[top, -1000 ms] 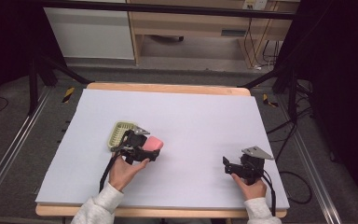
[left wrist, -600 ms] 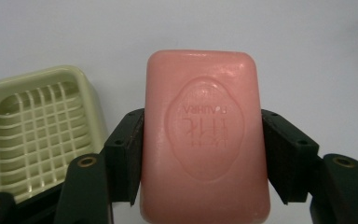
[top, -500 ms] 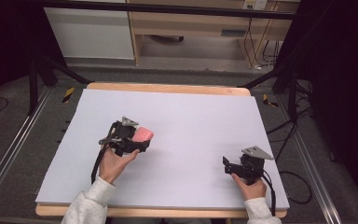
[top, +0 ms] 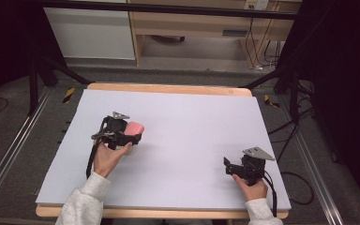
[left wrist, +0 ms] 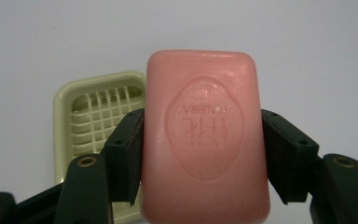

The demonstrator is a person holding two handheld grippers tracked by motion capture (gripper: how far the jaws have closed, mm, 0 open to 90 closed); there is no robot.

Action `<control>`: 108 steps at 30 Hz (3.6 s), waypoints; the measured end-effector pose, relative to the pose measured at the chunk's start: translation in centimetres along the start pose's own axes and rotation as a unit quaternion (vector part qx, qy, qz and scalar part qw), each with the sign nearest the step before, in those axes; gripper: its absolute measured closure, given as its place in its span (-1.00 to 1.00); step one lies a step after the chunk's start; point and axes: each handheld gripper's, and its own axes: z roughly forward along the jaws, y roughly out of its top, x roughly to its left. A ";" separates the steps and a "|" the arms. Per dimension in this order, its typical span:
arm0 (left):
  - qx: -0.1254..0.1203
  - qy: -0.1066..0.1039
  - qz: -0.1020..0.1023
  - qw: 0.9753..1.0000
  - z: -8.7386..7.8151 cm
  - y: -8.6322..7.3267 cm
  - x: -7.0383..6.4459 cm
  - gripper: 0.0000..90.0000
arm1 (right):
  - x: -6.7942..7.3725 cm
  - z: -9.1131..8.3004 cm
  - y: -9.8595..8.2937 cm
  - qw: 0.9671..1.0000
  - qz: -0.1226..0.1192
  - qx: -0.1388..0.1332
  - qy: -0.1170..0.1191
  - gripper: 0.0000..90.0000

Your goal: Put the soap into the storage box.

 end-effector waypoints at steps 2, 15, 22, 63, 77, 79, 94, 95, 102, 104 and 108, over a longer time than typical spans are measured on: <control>0.002 0.002 -0.003 1.000 0.1 0.0 0.5 -0.18 | 0.0 0.0 0.0 1.000 0.002 0.001 0.002 -0.85; 0.001 0.021 -0.022 1.000 0.7 0.1 2.6 -0.18 | 0.1 0.0 0.0 1.000 0.000 0.002 0.001 -0.85; 0.005 0.027 -0.026 0.999 1.4 -0.2 3.4 -0.18 | 0.2 0.1 0.0 1.000 0.000 0.003 0.001 -0.85; 0.034 0.058 -0.029 0.997 4.9 -2.2 4.3 -0.18 | 0.3 0.2 0.0 1.000 -0.009 0.006 0.000 -0.86; 0.028 0.057 -0.026 0.998 4.8 -2.5 4.3 -0.19 | 0.3 0.2 0.0 1.000 -0.009 0.005 0.001 -0.86; 0.028 0.057 -0.026 0.998 4.8 -2.5 4.3 -0.19 | 0.3 0.2 0.0 1.000 -0.009 0.004 0.002 -0.86; -0.028 0.035 -0.022 0.999 1.9 -1.9 4.1 -0.37 | 0.4 0.1 0.0 1.000 -0.005 0.004 0.002 -0.86; -0.028 0.035 -0.022 0.999 1.9 -1.9 4.1 -0.38 | 0.4 0.1 0.0 1.000 -0.005 0.004 0.002 -0.86; -0.072 0.013 -0.010 0.997 0.0 -3.0 3.6 -0.36 | 0.3 0.1 0.0 1.000 -0.002 0.003 0.003 -0.86; -0.085 0.007 -0.010 0.996 -0.6 -3.4 3.6 -0.34 | 0.3 0.1 0.0 1.000 -0.002 0.003 0.002 -0.86; -0.113 -0.011 -0.009 0.994 -2.0 -4.4 3.6 -0.32 | 0.3 0.1 0.1 1.000 -0.001 0.002 0.001 -0.86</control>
